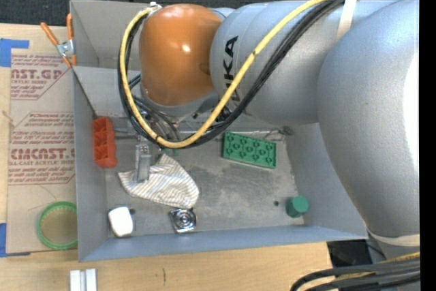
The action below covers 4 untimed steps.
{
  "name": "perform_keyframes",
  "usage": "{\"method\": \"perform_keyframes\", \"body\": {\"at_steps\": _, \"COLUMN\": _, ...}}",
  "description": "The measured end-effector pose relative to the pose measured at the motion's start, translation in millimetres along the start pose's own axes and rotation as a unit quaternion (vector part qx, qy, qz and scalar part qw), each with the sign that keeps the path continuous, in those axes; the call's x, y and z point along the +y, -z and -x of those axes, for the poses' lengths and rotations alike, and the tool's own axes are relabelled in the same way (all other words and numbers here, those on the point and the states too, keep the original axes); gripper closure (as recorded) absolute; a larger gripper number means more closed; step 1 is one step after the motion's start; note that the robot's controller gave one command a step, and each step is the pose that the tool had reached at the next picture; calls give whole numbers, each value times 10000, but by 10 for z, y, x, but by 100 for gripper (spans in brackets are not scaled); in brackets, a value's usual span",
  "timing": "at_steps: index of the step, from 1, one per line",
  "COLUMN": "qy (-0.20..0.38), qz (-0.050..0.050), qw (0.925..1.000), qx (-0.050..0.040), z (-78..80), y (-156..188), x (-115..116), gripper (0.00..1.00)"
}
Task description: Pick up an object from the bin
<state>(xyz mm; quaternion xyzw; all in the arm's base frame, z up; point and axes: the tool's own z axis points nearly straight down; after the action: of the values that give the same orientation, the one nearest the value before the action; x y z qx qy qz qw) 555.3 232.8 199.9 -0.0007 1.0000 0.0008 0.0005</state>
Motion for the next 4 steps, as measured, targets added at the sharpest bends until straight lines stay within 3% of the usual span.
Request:
{"method": "perform_keyframes", "body": {"at_steps": 1, "qy": 313, "qz": 10, "qw": 9995, "qx": -23, "z": -5, "y": -364, "x": -176, "gripper": 0}}
{"method": "perform_keyframes", "body": {"at_steps": 2, "qy": 431, "qz": 9, "qw": 9991, "qx": -19, "z": -36, "y": -963, "x": -287, "gripper": 0}}
{"method": "perform_keyframes", "body": {"at_steps": 3, "qy": 725, "qz": 20, "qw": 9974, "qx": -33, "z": -94, "y": -1298, "x": -371, "gripper": 100}}
{"method": "perform_keyframes", "body": {"at_steps": 4, "qy": 726, "qz": 20, "qw": 9974, "qx": -32, "z": -94, "y": -1298, "x": -372, "gripper": 100}}
